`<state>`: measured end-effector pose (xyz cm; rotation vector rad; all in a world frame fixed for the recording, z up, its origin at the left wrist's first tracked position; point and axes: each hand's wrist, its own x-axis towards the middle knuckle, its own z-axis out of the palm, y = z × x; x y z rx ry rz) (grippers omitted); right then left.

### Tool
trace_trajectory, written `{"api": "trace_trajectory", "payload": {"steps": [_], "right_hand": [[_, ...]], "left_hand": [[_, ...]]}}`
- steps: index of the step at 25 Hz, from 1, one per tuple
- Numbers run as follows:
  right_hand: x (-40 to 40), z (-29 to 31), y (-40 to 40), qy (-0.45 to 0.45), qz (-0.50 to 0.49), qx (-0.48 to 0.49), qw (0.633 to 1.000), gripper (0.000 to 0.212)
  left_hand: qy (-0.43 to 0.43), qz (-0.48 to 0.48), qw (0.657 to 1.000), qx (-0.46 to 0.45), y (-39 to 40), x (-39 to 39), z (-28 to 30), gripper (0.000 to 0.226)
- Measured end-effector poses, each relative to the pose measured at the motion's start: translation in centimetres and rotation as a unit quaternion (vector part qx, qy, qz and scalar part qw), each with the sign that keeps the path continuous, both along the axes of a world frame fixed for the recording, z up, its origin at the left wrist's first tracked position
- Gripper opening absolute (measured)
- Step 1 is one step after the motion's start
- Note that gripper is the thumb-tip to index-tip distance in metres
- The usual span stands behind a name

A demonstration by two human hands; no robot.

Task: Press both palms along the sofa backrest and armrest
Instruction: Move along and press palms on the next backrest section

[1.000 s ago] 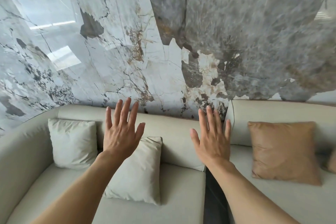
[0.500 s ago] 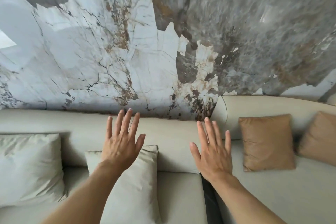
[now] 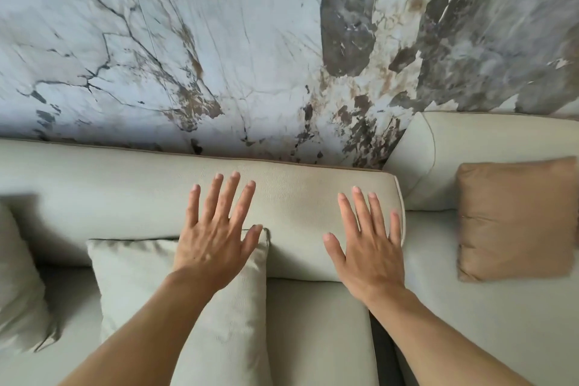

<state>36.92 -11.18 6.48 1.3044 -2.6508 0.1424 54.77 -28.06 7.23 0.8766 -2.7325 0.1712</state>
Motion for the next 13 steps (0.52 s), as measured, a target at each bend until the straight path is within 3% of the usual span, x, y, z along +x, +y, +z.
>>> {"api": "trace_trajectory", "payload": {"steps": [8, 13], "right_hand": [[-4.5, -6.1, -2.7, -0.002, 0.010, 0.003, 1.000, 0.069], [-7.8, -9.9, -5.3, 0.007, -0.025, -0.032, 0.999, 0.071]], "left_hand": [[-0.051, -0.017, 0.998, -0.013, -4.4, -4.7, -6.0, 0.067], [-0.007, 0.006, 1.000, 0.009, -7.0, -8.4, -9.6, 0.063]]}}
